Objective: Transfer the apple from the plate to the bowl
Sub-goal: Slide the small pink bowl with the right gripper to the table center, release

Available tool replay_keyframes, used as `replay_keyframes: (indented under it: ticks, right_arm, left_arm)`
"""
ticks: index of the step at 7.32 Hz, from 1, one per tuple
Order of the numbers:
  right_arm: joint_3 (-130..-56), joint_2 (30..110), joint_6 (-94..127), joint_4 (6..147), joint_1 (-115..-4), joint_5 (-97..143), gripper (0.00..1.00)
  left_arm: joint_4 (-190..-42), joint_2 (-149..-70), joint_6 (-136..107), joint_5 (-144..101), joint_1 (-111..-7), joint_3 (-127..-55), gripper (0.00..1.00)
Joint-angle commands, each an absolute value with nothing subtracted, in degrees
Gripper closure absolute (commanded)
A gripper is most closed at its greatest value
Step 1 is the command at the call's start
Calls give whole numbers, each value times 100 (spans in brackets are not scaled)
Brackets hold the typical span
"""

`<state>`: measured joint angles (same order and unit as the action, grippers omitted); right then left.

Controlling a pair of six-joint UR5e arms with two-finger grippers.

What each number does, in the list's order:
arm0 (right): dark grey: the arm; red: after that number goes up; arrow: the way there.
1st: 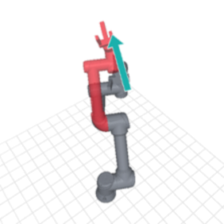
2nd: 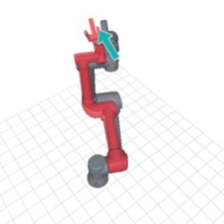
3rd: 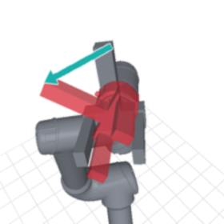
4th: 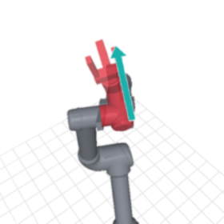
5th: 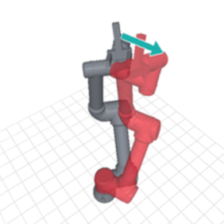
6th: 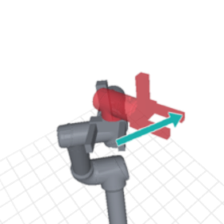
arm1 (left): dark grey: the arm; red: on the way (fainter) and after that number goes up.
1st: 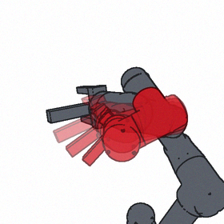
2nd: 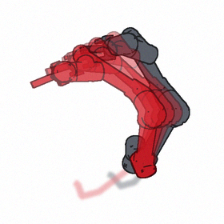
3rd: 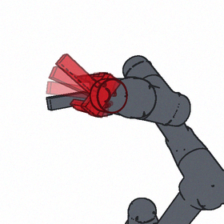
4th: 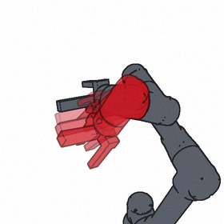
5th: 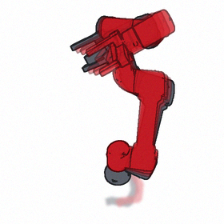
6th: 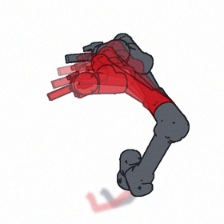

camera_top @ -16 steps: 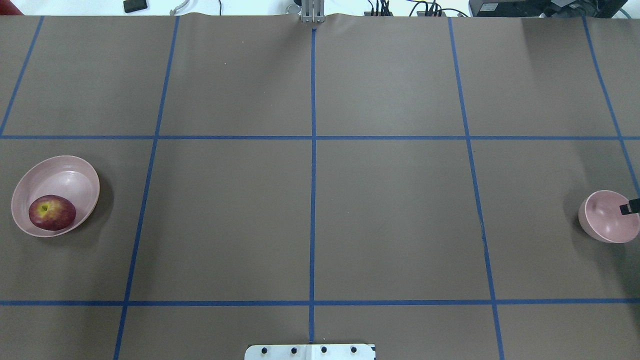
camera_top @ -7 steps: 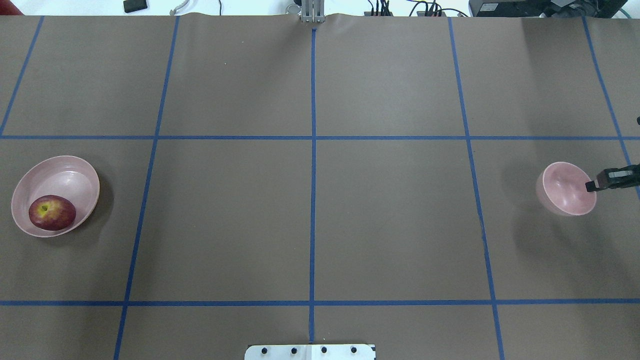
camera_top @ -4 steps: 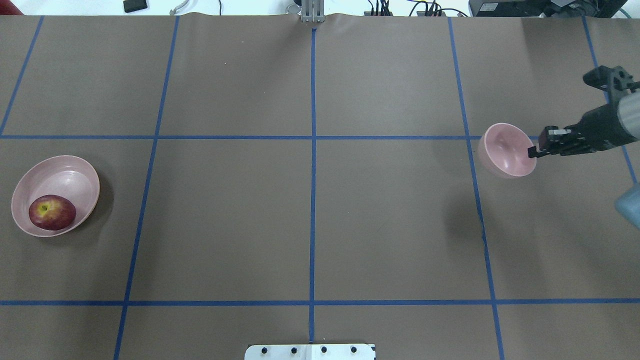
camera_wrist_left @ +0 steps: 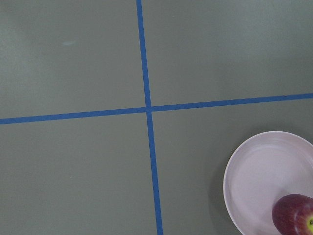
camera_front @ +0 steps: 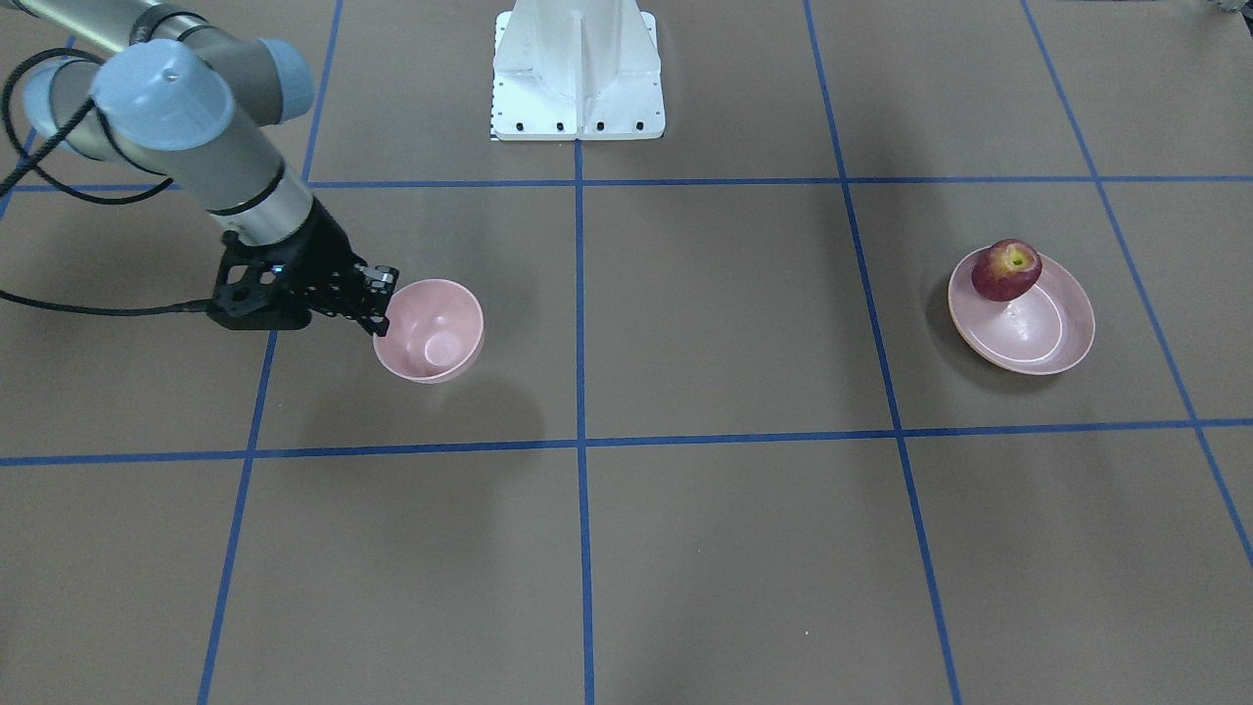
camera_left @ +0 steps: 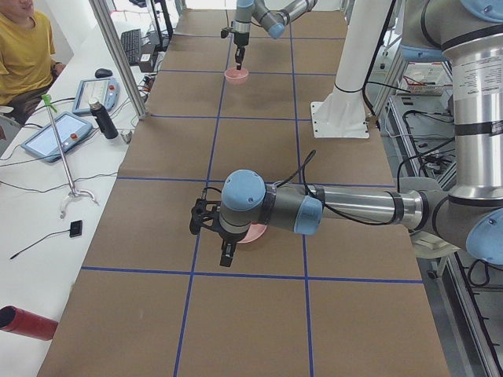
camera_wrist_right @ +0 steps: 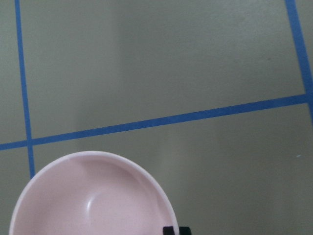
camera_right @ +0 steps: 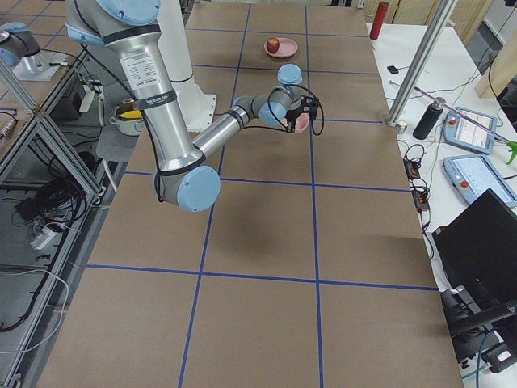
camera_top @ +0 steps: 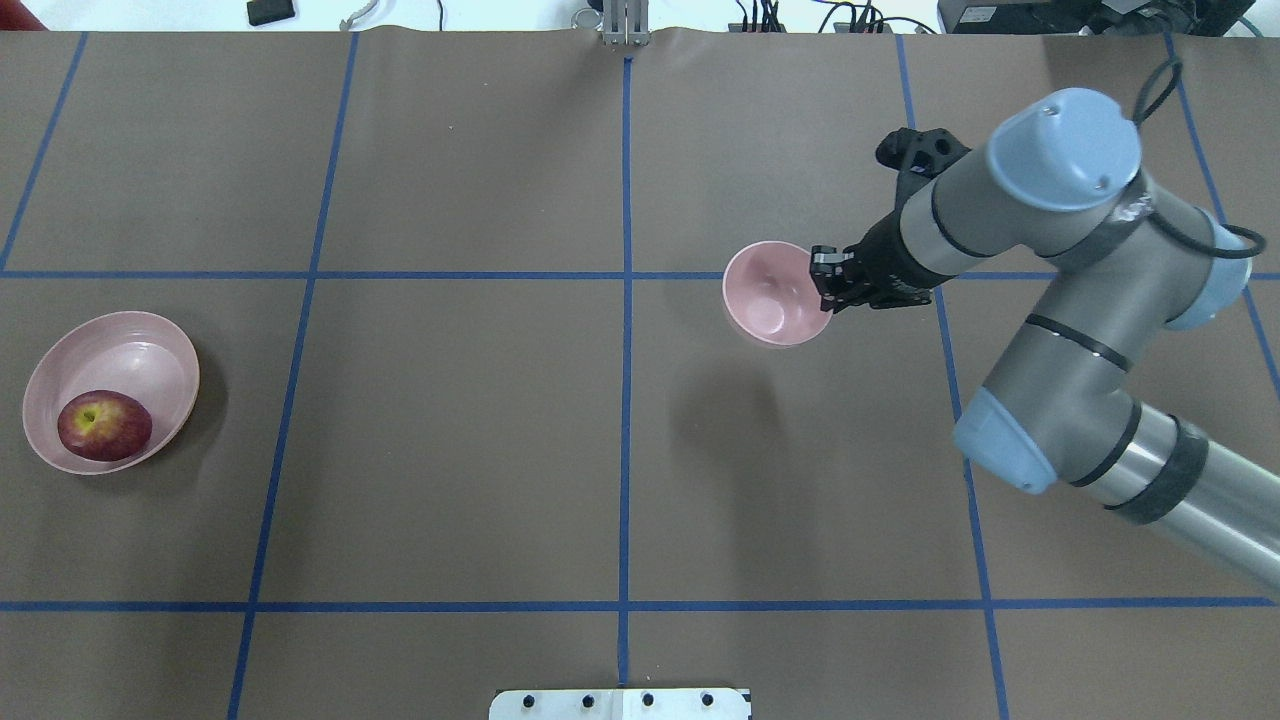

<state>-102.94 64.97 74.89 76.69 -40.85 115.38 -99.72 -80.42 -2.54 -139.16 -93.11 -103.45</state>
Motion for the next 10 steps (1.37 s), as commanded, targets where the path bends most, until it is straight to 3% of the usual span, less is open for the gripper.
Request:
replay_keyframes:
  ticks: [1, 3, 8, 9, 10]
  right_arm:
    - [-10187, 5908, 8084, 8243, -3168, 10481, 100]
    - [-9732, 5180, 8348, 8718, -2832, 10135, 100]
    - [-9528, 5150, 8367, 8501, -2619, 9976, 100]
    - [-9414, 5168, 8402, 8203, -2610, 9976, 78]
    - [-9387, 5168, 8411, 8113, -2602, 9967, 31]
  left_arm:
    - [-9967, -8051, -255, -13913, -9308, -10345, 2]
    - [-9958, -8051, -255, -13913, -9308, -10345, 2]
    - [-9958, -8059, -246, -13922, -9299, -10257, 2]
    - [-9958, -8060, -246, -13922, -9299, -10257, 2]
    - [-9967, -8060, -255, -13922, -9299, -10257, 2]
